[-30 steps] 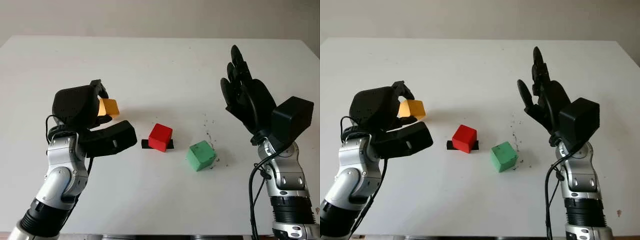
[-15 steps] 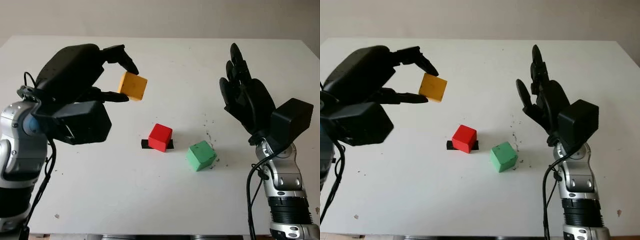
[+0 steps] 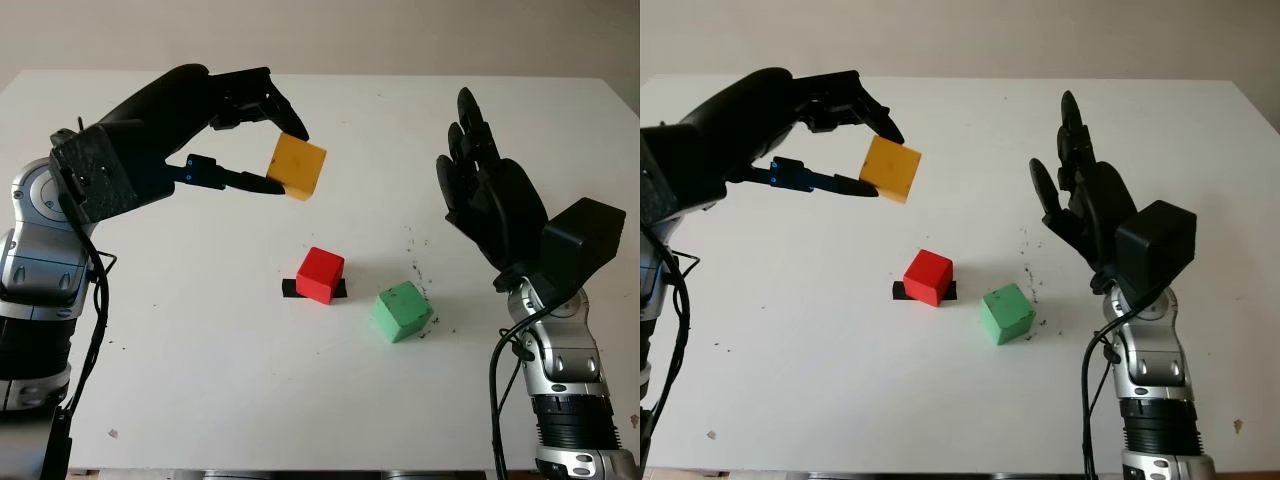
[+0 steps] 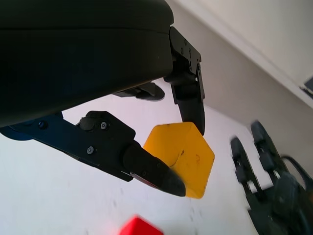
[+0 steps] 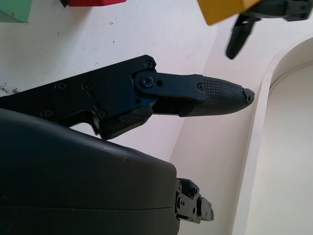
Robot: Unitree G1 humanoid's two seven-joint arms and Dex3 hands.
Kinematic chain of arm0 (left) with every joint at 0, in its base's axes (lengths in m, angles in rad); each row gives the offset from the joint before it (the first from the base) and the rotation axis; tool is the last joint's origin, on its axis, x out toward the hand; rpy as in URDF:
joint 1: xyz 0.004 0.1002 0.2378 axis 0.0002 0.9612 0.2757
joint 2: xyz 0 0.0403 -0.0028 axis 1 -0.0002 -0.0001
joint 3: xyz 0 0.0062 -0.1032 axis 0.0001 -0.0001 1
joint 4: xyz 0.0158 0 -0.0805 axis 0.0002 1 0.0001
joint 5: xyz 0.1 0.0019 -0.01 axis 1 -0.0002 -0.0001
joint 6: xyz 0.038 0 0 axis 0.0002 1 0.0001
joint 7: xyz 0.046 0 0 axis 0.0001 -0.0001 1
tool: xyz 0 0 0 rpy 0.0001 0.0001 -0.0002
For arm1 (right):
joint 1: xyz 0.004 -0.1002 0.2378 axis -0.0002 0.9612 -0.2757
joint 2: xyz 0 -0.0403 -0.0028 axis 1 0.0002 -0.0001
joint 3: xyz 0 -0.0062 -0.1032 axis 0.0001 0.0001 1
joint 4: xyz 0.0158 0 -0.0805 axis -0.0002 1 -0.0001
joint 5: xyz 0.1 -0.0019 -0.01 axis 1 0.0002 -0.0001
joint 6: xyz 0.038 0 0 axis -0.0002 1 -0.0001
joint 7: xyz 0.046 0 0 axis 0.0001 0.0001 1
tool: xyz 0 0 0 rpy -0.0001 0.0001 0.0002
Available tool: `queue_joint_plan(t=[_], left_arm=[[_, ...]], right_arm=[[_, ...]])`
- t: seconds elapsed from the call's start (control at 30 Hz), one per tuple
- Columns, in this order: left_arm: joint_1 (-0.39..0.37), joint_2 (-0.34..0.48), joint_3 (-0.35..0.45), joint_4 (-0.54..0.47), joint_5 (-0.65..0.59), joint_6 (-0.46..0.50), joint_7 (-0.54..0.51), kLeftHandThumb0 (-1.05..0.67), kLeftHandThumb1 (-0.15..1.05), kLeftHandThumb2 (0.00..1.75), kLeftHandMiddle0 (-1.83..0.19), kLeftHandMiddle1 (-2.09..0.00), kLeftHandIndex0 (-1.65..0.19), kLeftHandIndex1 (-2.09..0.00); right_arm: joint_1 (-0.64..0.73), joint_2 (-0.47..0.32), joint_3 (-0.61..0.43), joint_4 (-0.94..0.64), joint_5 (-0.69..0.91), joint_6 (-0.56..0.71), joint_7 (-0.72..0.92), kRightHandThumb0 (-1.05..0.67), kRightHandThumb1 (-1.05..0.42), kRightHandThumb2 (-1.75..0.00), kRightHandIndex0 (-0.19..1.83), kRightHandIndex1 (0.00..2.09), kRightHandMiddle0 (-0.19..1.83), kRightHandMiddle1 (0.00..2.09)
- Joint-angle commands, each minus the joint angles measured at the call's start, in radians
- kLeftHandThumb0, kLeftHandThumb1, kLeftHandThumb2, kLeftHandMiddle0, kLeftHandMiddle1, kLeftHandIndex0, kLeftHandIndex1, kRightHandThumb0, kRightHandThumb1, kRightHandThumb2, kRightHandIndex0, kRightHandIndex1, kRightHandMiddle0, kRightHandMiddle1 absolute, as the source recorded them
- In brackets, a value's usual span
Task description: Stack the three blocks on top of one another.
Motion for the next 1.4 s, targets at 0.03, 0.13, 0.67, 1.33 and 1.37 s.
queue_joint_plan(t=[0.03,0.13,0.67,1.33,1.37], left_arm=[[-0.051,-0.006,-0.018,0.090,-0.050,-0.024,-0.071,-0.35,1.05,0.07,-0.33,-0.04,-0.31,-1.54],[-0.071,-0.011,-0.034,0.150,-0.071,-0.018,-0.116,-0.39,1.05,0.08,-0.32,-0.04,-0.29,-1.59],[-0.058,-0.055,-0.095,0.267,-0.053,-0.122,-0.143,-0.40,1.05,0.13,-0.30,-0.05,-0.20,-1.65],[0.022,-0.140,-0.098,0.215,-0.120,0.040,-0.129,-0.40,1.05,0.14,-0.25,-0.04,-0.22,-1.74],[0.027,-0.144,-0.098,0.213,-0.125,0.043,-0.127,-0.40,1.05,0.15,-0.25,-0.04,-0.21,-1.74]], right_arm=[[0.006,0.001,0.002,-0.010,0.002,0.002,0.001,-0.78,-1.05,-0.49,-0.19,0.00,-0.19,0.03],[0.008,0.000,0.003,-0.012,-0.001,0.003,0.000,-0.78,-1.05,-0.49,-0.19,0.00,-0.19,0.03],[0.019,0.001,0.000,-0.017,0.017,0.011,0.013,-0.76,-1.05,-0.48,-0.19,0.00,-0.19,0.00],[0.025,0.000,-0.001,-0.019,0.015,0.008,0.010,-0.75,-1.05,-0.48,-0.19,0.00,-0.19,0.02],[0.025,0.000,-0.001,-0.017,0.016,0.005,0.012,-0.75,-1.05,-0.48,-0.19,0.00,-0.19,0.02]])
